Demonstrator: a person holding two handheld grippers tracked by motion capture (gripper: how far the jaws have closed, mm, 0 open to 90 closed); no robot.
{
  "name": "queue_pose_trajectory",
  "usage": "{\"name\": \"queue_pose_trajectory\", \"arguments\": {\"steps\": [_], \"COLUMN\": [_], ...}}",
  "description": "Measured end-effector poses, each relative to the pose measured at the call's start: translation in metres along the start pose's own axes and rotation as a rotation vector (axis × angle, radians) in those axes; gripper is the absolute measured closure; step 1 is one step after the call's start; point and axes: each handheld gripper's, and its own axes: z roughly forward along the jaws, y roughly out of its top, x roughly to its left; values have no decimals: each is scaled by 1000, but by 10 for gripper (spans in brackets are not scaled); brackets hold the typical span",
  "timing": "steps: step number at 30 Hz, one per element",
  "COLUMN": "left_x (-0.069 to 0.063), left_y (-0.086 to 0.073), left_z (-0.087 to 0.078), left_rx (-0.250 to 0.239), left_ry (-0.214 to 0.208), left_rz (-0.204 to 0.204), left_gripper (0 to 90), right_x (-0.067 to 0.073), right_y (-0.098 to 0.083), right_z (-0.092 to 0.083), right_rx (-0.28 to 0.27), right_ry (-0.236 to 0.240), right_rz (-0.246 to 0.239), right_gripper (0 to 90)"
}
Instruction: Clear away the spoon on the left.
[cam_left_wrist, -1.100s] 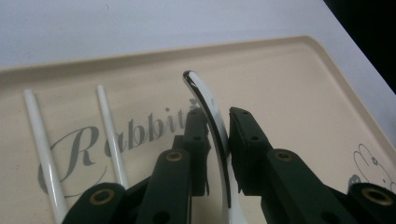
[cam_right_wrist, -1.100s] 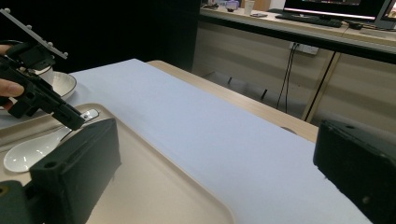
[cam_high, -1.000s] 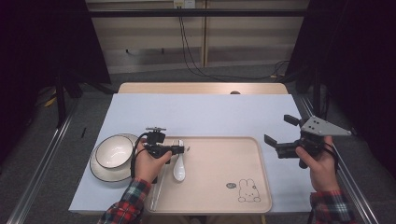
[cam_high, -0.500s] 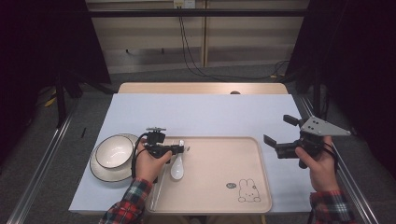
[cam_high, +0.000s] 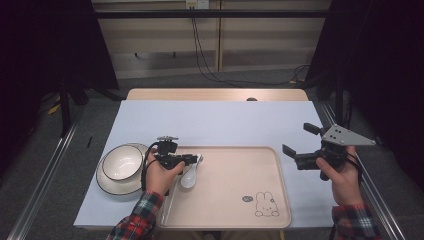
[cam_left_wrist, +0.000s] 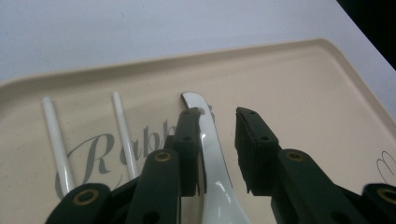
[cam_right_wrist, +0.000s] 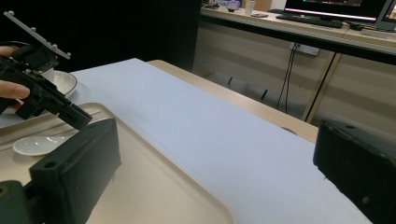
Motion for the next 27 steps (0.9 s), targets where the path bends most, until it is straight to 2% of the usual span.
{"name": "queue_pose_trajectory", "arguments": {"steps": [5,7,18,24,27], "left_x": [0,0,-5,-7,-8], "left_y": [1,2,10,14,16], "left_z": [-3,-4,-15,-20,-26], "left_rx": [-6,-13,-37,-42,-52], "left_ry": [-8,1,1,6,26], "left_rz": [-2,6,25,38,55], "left_gripper": [684,677,601,536,472], "right_x": [0,0,-1,0,-1], "right_y": [0,0,0,-1,0], "right_z": [0,0,0,1,1], "right_rx": [-4,-4,0,1,-1], "right_ry": [2,3,1,4,0], "right_rz": [0,2,0,4,4], "right_gripper": [4,4,4,4,4]}}
